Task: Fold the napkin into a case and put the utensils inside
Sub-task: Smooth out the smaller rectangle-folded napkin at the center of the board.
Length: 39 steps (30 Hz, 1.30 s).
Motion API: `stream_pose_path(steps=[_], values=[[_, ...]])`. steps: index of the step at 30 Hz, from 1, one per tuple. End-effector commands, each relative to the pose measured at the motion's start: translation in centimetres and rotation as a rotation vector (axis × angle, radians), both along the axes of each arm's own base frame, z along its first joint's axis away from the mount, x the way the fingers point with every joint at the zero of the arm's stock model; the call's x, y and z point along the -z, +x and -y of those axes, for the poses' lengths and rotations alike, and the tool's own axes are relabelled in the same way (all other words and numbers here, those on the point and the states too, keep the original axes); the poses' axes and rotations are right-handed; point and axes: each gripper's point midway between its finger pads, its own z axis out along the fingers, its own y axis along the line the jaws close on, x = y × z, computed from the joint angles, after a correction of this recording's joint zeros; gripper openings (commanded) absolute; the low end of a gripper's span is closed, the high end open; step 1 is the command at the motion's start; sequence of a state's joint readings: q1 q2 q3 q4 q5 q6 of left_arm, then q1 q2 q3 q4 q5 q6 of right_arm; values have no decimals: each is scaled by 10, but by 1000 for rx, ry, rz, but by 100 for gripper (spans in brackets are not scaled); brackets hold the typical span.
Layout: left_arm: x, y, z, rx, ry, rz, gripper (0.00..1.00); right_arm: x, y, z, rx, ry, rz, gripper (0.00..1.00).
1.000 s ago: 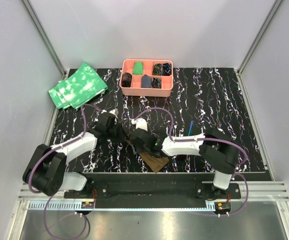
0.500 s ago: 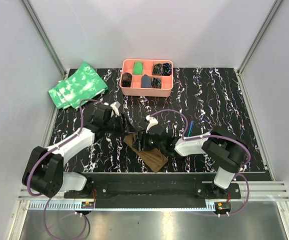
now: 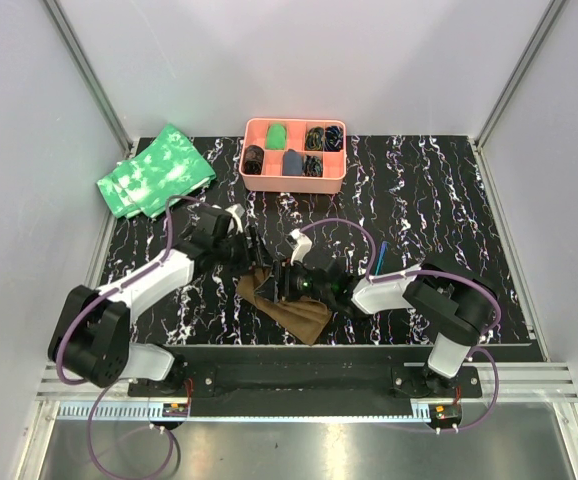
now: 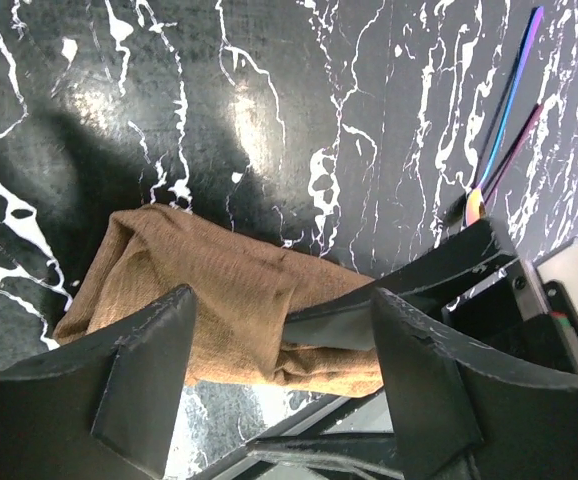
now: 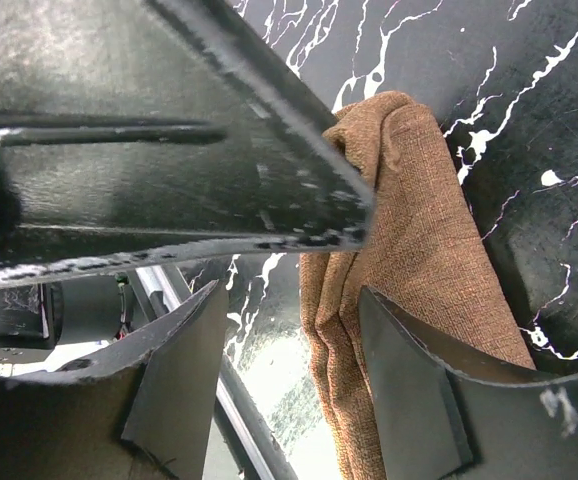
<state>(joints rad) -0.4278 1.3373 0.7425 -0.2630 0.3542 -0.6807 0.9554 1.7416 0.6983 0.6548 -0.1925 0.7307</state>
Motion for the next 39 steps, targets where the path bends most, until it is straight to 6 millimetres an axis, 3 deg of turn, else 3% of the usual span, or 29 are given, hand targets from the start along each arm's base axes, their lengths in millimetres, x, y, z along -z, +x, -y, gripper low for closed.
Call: stream_pose_path(steps=[1, 5, 14, 26, 30, 31, 39], values=[[2, 6, 7, 33, 60, -4, 73, -23, 4, -5, -13, 63, 40, 64], [14, -1, 1, 48, 114, -43, 72, -20, 5, -3, -7, 56, 35, 64], [14, 0, -13, 102, 223, 23, 66, -18, 6, -3, 0, 37, 35, 64], [14, 8, 7, 122, 289, 47, 70, -18, 8, -5, -5, 32, 37, 63], [29, 7, 1, 129, 354, 10, 63, -21, 7, -5, -5, 33, 39, 63], [33, 6, -2, 125, 369, 4, 54, -23, 7, -5, -5, 33, 46, 63], [24, 8, -15, 79, 404, 66, 25, -31, 6, 0, 13, 18, 18, 63]])
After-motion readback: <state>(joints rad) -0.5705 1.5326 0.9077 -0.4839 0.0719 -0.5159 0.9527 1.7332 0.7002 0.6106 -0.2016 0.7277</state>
